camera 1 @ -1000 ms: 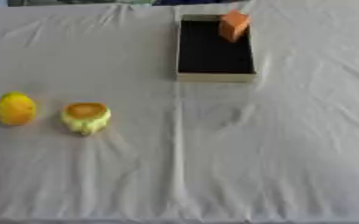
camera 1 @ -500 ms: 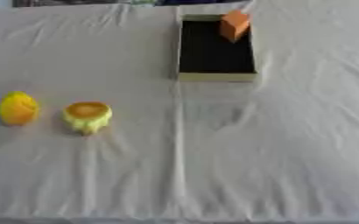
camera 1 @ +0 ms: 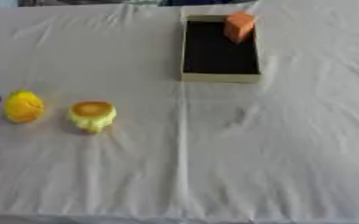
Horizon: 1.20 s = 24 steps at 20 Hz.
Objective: Pick up objects on the table and place them in the box.
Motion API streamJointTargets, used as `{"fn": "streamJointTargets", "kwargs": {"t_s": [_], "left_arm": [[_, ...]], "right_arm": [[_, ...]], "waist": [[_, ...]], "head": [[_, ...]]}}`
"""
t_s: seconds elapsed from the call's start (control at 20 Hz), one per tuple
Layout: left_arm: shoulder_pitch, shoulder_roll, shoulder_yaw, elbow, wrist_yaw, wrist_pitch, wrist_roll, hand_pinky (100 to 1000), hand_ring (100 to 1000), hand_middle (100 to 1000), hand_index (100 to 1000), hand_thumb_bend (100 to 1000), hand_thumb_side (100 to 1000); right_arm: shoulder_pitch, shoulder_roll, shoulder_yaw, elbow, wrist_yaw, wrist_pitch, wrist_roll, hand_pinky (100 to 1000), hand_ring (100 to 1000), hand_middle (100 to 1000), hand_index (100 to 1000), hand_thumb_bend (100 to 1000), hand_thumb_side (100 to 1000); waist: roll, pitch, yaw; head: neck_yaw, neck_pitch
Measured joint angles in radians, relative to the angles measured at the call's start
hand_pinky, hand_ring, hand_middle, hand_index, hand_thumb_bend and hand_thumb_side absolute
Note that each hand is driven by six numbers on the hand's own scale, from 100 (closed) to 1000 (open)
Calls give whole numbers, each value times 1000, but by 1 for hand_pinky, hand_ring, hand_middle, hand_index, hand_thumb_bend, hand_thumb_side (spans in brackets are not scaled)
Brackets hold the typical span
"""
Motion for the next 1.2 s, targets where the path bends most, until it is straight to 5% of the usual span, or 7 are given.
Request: {"fn": "streamJointTargets", "kwargs": {"t_s": [0.6, 1.2], "left_arm": [[-38, 34, -98, -37, 92, 41, -135, 930, 884, 833, 933, 619, 397], [-75, 32, -159, 50, 56, 113, -206, 916, 878, 826, 924, 595, 385]], "right_arm": [[0, 0, 6, 0, -8, 9, 15, 954, 846, 694, 834, 100, 534], [-1, 0, 12, 0, -12, 10, 27, 955, 847, 692, 835, 100, 532]], "waist": [[6, 0, -9], [3, 1, -22]], "head": [[8, 0], [18, 0]]}}
